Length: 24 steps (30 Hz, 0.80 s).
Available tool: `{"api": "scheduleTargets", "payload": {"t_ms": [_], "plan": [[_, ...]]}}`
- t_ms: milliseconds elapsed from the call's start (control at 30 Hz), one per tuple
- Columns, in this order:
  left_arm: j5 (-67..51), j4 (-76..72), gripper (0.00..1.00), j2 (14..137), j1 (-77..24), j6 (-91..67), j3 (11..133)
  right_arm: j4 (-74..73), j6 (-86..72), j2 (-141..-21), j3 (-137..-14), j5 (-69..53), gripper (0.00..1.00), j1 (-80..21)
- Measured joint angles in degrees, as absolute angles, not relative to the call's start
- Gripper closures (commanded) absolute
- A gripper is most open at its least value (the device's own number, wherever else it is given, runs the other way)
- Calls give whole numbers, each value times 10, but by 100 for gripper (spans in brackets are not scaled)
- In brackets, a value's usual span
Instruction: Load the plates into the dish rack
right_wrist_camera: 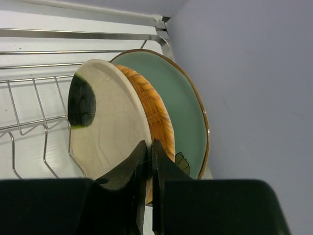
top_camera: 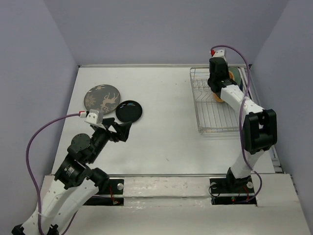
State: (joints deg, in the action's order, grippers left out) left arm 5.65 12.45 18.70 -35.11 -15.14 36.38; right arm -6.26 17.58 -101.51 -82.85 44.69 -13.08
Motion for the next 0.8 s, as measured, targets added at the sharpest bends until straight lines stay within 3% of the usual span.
{"api": "scheduleTargets", "payload": {"t_ms": [67,100,200,467,567,800], "plan": [[59,123,1,202,-341,-154,364,-70,155,-1016,-828,443,60,-131],[60,123,1,210,-336,-155,364,-72,145,-1016,-828,444,44,-131],[55,120,1,253,-313,-158,364,-82,113,-1014,-828,444,31,-131],[20,99,1,336,-260,-216,363,-166,-23,-954,-828,385,30,-136],[8,58,7,366,-248,-261,359,-180,-72,-891,-818,340,30,-156],[65,-57,15,452,-237,-388,292,-145,-139,-748,-729,263,32,-336]]}}
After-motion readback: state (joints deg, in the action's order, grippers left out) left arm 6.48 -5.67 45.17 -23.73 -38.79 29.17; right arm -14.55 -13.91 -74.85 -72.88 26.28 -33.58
